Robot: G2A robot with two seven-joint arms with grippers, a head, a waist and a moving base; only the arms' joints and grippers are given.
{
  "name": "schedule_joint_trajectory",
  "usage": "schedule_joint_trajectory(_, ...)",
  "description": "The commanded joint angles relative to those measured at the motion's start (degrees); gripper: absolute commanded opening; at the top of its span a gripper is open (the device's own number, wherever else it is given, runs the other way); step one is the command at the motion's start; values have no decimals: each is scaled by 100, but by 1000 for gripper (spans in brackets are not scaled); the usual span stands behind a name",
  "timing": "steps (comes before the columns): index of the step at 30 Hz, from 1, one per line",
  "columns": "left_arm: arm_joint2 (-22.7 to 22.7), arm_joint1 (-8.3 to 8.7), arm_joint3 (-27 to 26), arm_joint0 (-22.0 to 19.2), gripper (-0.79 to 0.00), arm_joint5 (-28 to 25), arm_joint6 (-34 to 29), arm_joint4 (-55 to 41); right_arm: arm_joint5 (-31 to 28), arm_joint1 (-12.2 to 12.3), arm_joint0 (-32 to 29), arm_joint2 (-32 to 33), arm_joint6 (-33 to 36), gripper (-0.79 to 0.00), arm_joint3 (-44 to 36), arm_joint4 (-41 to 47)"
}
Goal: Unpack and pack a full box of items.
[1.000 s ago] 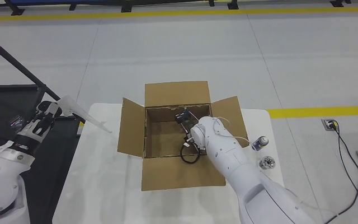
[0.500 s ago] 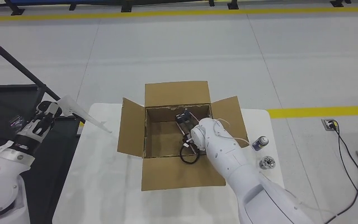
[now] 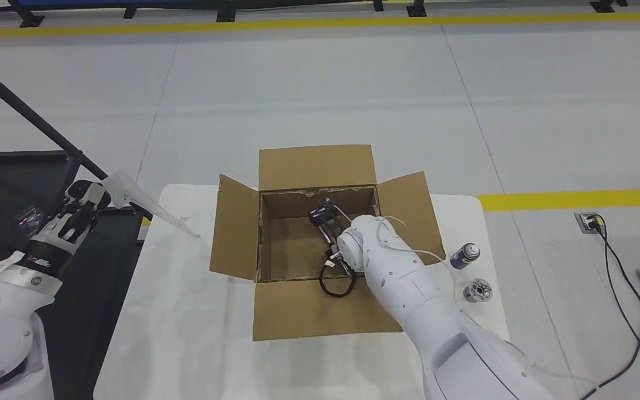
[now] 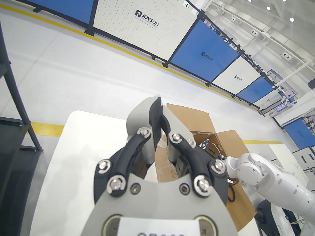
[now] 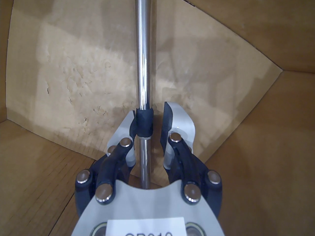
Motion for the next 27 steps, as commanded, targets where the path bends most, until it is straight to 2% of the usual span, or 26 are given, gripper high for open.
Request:
schedule_joint_trajectory(1,0,0,0,0,-785,0,0,0,-43,-11,4,-19,84,-529,2,-35)
schedule_joint_trajectory(12,0,0,0,0,-785,0,0,0,-28,-28,3,-3,133,-585,70,-13)
schedule_joint_trajectory(14,0,0,0,0,-785,0,0,0,-28,-28,3,-3,133,-653,70,-13)
schedule_joint_trajectory(16,0,0,0,0,-785,0,0,0,-28,-28,3,-3,133,-785,70,-13)
schedule_joint_trajectory(22,0,0,0,0,-785,0,0,0,-28,-28,3,-3,133,-785,70,-13)
schedule_joint_trajectory(27,0,0,0,0,-785,0,0,0,-588,73,168,198,39,-785,151,342)
